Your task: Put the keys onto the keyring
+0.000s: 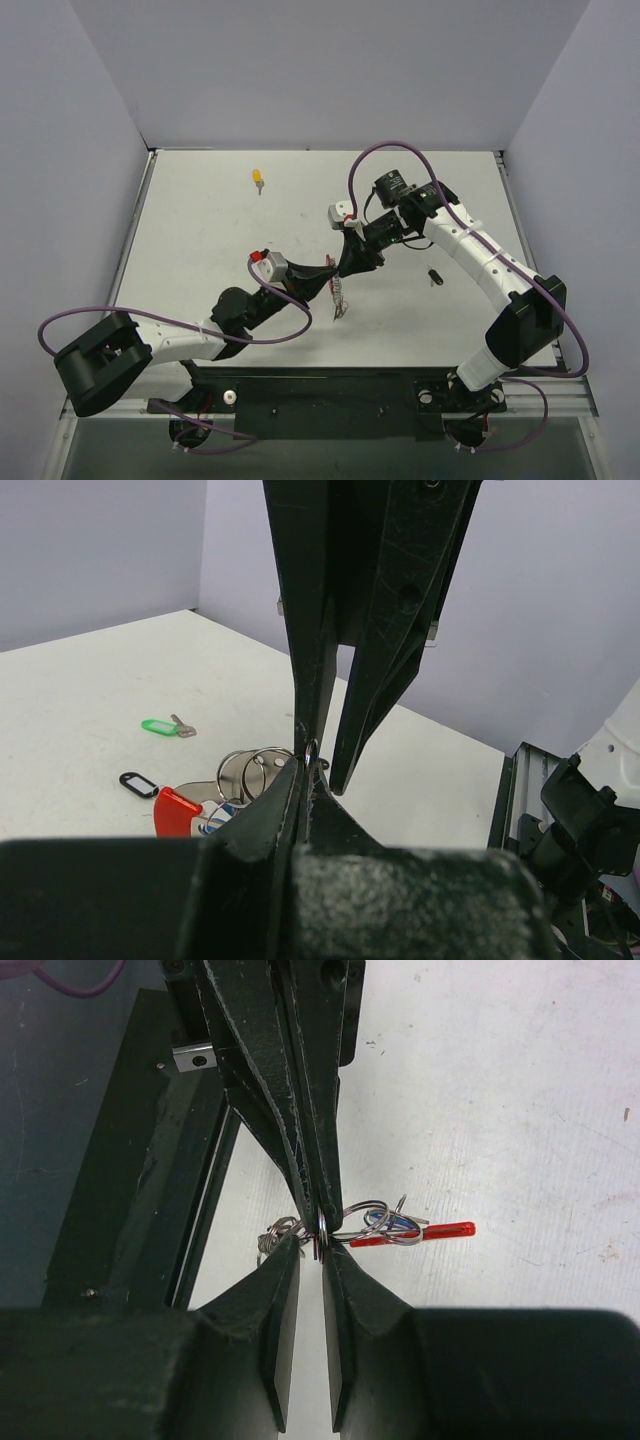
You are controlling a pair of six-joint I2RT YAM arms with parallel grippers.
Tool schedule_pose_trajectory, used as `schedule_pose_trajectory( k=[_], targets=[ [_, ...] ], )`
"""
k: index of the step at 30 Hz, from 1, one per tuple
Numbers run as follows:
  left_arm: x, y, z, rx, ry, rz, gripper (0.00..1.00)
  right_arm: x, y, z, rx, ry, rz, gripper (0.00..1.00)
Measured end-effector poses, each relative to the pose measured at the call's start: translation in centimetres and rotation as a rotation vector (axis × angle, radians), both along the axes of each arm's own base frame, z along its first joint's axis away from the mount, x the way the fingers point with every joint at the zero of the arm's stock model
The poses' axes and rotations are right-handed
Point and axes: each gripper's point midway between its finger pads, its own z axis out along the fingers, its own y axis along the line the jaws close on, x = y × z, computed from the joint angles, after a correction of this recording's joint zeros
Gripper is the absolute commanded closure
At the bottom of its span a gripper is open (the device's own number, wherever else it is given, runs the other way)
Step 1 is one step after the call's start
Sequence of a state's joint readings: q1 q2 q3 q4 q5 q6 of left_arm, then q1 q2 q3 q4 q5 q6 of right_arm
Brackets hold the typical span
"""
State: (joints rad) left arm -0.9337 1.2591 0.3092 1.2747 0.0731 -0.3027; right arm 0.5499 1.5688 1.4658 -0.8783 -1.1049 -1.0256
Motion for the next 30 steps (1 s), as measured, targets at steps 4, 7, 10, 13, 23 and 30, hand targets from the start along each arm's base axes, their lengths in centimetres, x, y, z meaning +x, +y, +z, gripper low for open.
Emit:
schedule_pose_trajectory(
  k=[4, 7, 10, 13, 23, 30],
  targets=[
    [-0.1, 0.0, 0.1, -0.002, -0.003, -0.003, 1.0, 0.0, 0.0, 0.0, 0.001, -0.001, 0.001, 1.0],
    [-0.2, 0.0, 0.2, -0.003, -0.005, -0.007, 1.0, 0.0, 0.0, 0.0, 0.001, -0.001, 0.001, 1.0],
    [-0.2, 0.0, 0.2, -0.003, -0.006, -0.009, 1.0, 0.0, 0.0, 0.0, -0.001, 0.0, 0.0, 1.0],
    [-0.3, -0.1, 0.1, 0.0, -0.006, -0.013, 0.97, -0.1, -0.1, -0.1, -0.006, 0.005, -0.003, 1.0],
    [-1.9, 1.8, 2.6, -0.016, -0.096, -0.023, 0.46, -0.1, -2.1, -0.8, -0.196, 0.019, -0.051, 1.0],
    [-3.1, 2.8, 1.2, 0.167, -0.157, -0.021, 0.46, 1.1, -4.5, -1.7, -0.495, -0.073, -0.038, 1.0]
  ],
)
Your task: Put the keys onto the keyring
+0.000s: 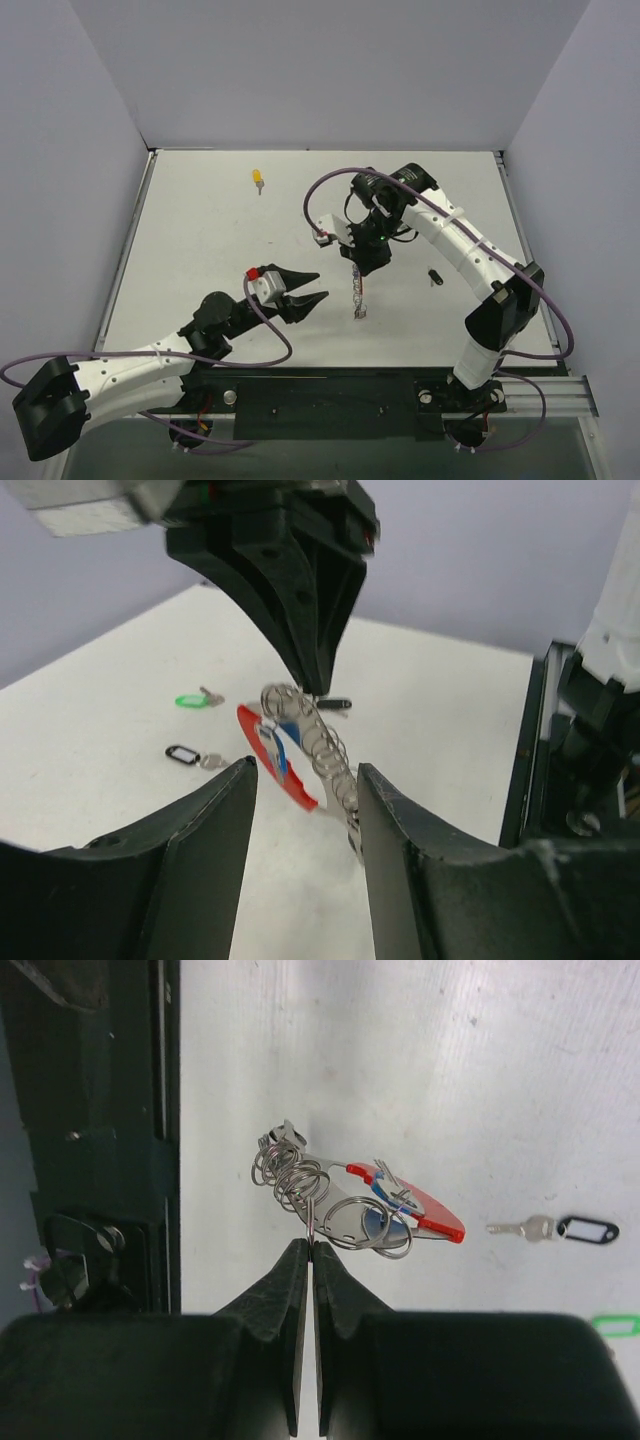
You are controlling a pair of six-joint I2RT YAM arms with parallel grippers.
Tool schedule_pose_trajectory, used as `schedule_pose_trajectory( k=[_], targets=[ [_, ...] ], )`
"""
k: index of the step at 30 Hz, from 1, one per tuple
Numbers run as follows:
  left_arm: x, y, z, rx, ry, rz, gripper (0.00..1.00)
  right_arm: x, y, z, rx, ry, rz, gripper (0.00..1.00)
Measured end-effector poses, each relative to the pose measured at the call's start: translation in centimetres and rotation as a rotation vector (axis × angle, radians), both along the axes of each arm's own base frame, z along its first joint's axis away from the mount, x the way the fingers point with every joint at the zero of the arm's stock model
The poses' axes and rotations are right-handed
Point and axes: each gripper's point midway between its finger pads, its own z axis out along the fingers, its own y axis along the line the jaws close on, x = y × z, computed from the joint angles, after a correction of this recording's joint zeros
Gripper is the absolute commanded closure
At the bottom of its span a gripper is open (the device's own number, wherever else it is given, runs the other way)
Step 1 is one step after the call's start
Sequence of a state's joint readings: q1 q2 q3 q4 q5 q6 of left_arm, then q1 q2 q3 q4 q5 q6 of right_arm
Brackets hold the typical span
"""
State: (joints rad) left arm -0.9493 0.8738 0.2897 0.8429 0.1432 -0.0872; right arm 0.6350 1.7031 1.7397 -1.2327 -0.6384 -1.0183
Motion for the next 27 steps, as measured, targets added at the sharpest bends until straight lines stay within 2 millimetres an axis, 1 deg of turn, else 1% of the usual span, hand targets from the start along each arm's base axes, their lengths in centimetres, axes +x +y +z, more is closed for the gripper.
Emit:
schedule_pose_trajectory(
  k=[4, 5, 9, 12, 16, 21, 24, 27],
  targets=[
    [-0.4, -1.2, -2.9, 0.151, 0.003, -0.023, 0.45, 1.2, -1.0, -0.2, -0.145, -0.086, 0.001, 1.0],
    [-0.5, -1.6, -3.5, 0.18, 0.003, -0.03, 0.42, 1.5, -1.0, -0.1, -0.161, -0.101, 0.002, 1.0],
    [-0.1, -3.2, -5.0, 0.259, -0.007, -0.041, 0.41, 2.7, -1.3, -0.3, -0.215, -0.144, -0.009, 1.0],
    [0.6, -4.2, -5.6, 0.283, -0.02, -0.03, 0.43, 2.9, -1.6, -0.5, -0.244, -0.154, -0.012, 1.0],
    [1.7, -4.9, -6.1, 0.288, -0.039, 0.005, 0.48, 3.0, -1.7, -0.6, -0.26, -0.157, -0.013, 1.0],
    [2.9, -5.4, -5.4, 0.25, -0.073, 0.052, 0.55, 2.9, -1.7, -0.8, -0.262, -0.15, -0.011, 1.0],
    [3.3, -5.8, -4.8, 0.219, -0.093, 0.065, 0.55, 2.8, -1.6, -0.8, -0.255, -0.142, -0.009, 1.0],
    [3.7, -6.2, -4.5, 0.198, -0.102, 0.075, 0.55, 2.5, -1.3, -0.8, -0.242, -0.128, -0.005, 1.0]
  ],
)
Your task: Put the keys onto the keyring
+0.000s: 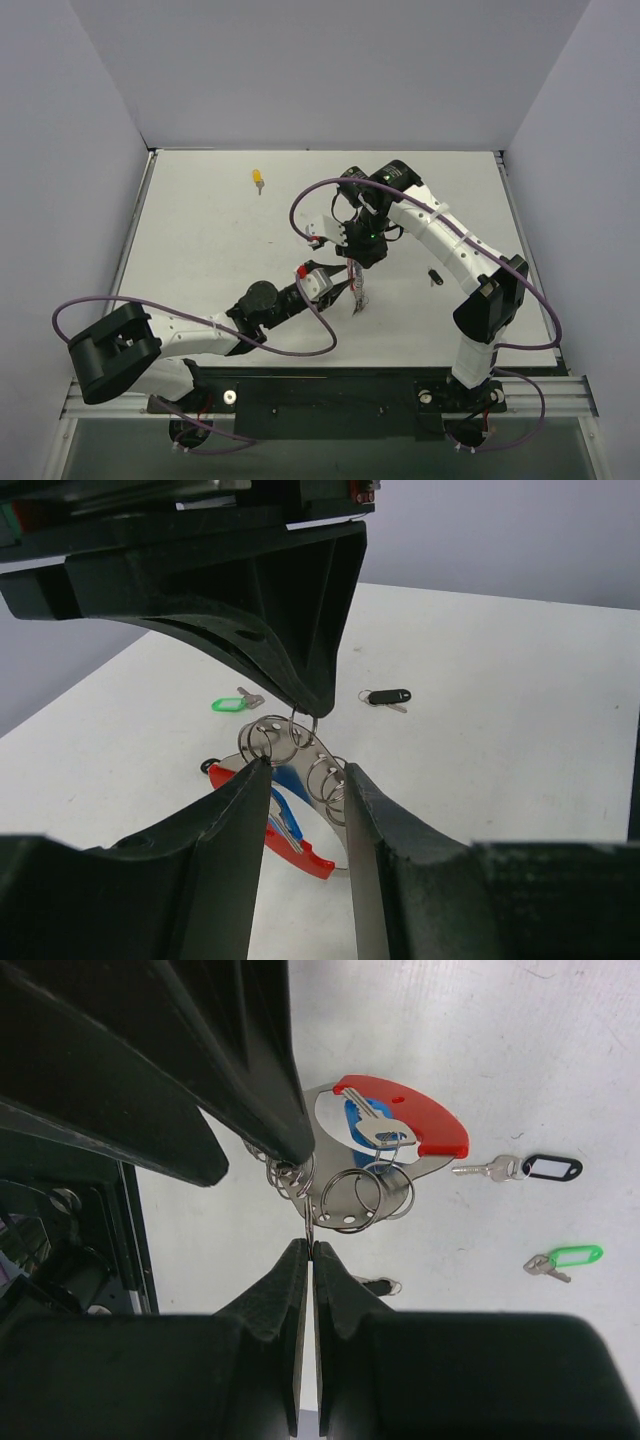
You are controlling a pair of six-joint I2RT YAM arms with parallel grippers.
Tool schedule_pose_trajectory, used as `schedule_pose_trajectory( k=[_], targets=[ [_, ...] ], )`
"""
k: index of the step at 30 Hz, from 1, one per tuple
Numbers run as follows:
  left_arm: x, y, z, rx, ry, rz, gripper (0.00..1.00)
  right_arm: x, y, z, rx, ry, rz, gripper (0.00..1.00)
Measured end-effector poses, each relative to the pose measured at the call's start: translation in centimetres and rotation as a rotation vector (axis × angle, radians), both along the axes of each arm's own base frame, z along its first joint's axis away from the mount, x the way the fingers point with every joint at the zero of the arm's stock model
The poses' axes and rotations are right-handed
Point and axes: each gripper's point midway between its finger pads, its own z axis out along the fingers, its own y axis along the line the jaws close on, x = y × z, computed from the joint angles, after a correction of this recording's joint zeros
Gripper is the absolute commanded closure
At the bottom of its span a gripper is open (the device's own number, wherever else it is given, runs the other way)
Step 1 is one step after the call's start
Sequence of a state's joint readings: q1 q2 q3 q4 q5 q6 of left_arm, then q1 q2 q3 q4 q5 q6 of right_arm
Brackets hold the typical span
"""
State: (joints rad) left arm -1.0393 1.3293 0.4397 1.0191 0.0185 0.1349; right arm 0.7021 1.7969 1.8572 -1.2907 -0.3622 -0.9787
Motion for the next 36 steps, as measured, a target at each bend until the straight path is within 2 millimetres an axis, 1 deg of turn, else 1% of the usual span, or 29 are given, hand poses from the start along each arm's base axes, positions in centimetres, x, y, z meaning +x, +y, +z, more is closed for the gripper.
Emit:
schedule_pose_trajectory(
  k=[8, 17, 24, 36],
  targets=[
    [0.6, -0.3, 0.5, -0.047, -0.014, 0.024, 0.55, -0.5, 0.7, 0.1, 0.038, 0.027, 0.017, 1.0],
    [0.8, -0.7, 1.0, -0.094, 0.002, 0.014, 0.65, -0.7, 1.1, 0.3, 0.067, 0.041, 0.025, 1.0],
    [0.7, -1.1, 1.0, -0.101, 0.011, -0.012, 0.66, -0.9, 1.3, 0.4, 0.079, 0.049, 0.027, 1.0],
    [0.8, -1.0, 0.9, -0.103, 0.022, -0.026, 0.69, -1.1, 1.5, 0.4, 0.087, 0.058, 0.031, 1.0]
  ],
)
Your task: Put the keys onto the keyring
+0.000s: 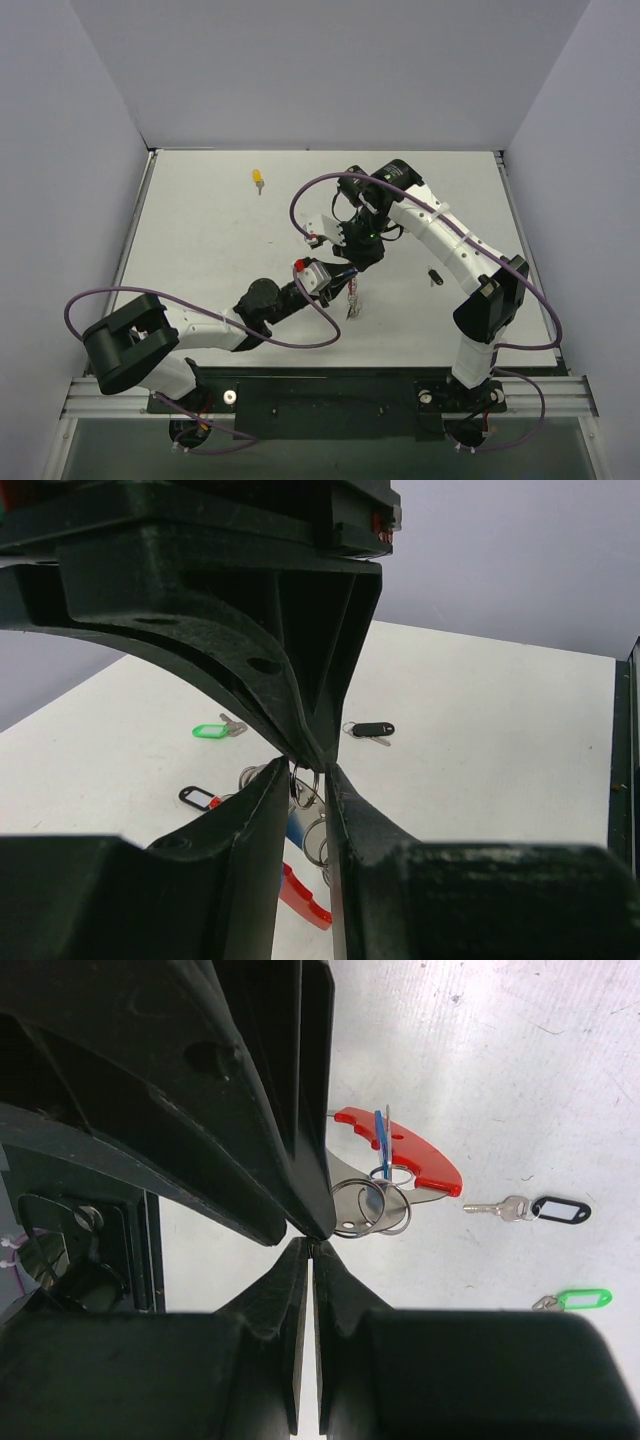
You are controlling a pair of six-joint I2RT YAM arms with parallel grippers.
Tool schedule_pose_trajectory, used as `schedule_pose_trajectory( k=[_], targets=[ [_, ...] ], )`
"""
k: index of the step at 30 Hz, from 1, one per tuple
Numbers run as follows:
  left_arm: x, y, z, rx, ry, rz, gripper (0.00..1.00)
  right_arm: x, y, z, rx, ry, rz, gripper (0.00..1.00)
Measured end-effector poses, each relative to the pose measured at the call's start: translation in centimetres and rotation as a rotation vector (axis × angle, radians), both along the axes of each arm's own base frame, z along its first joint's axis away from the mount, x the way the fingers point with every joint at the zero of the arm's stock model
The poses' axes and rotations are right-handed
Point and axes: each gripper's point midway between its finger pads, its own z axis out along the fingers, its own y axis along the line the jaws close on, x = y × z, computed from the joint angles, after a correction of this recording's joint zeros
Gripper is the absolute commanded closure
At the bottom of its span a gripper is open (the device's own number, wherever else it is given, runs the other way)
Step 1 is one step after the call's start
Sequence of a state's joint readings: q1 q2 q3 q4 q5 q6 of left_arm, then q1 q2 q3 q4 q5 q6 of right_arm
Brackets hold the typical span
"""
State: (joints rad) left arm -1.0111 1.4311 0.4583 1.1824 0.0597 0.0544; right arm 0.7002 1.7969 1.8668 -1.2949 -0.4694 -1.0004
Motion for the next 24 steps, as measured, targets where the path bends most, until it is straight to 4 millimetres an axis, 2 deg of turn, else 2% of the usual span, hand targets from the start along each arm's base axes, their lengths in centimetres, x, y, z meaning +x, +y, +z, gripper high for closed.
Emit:
schedule_pose_trajectory(
  k=[10, 15, 18, 24],
  targets=[
    [0.39, 0.24, -0.06, -0.004, 0.012, 0.006, 0.68, -0.13, 0.15, 0.03, 0.009, 0.007, 0.002, 1.0],
    [0.44, 0.27, -0.16, -0.002, 0.016, 0.002, 0.75, -0.12, 0.17, 0.03, 0.01, 0.006, 0.005, 1.0],
    [0.34, 0.22, -0.22, 0.0, 0.018, -0.008, 0.82, -0.14, 0.18, 0.04, 0.011, 0.007, 0.006, 1.0],
    [0.14, 0.11, -0.29, 0.004, 0.019, -0.026, 0.87, -0.28, 0.13, 0.04, 0.01, 0.013, 0.01, 1.0]
  ],
)
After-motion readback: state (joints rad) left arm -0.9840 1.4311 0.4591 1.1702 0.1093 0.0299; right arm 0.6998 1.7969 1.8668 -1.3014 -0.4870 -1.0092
